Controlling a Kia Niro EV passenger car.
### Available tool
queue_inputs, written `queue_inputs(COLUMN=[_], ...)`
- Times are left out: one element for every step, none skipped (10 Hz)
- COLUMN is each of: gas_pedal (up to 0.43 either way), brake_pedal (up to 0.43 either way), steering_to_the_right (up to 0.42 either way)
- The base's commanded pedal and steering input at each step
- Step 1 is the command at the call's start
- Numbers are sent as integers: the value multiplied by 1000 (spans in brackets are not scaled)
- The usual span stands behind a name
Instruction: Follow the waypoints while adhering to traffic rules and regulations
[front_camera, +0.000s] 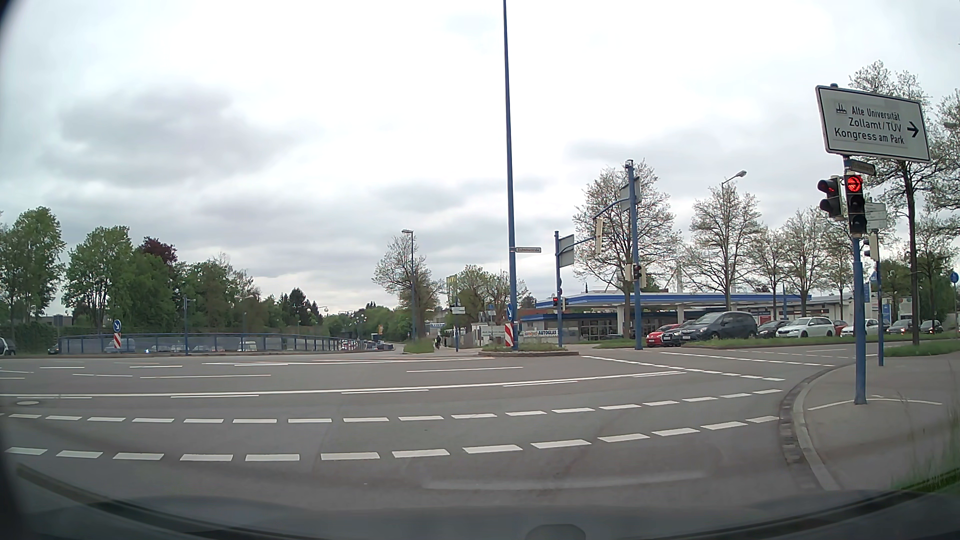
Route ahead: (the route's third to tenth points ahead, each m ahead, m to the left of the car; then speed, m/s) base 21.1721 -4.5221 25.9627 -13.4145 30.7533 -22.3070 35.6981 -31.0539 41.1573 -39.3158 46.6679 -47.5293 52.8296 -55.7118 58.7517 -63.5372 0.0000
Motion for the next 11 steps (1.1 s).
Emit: queue_inputs(gas_pedal=[0,0,0,0,0,0,0,0,0,0,0], brake_pedal=[244,244,244,244,244,244,238,244,244,244,244], steering_to_the_right=[33,33,33,33,33,33,33,33,33,33,33])
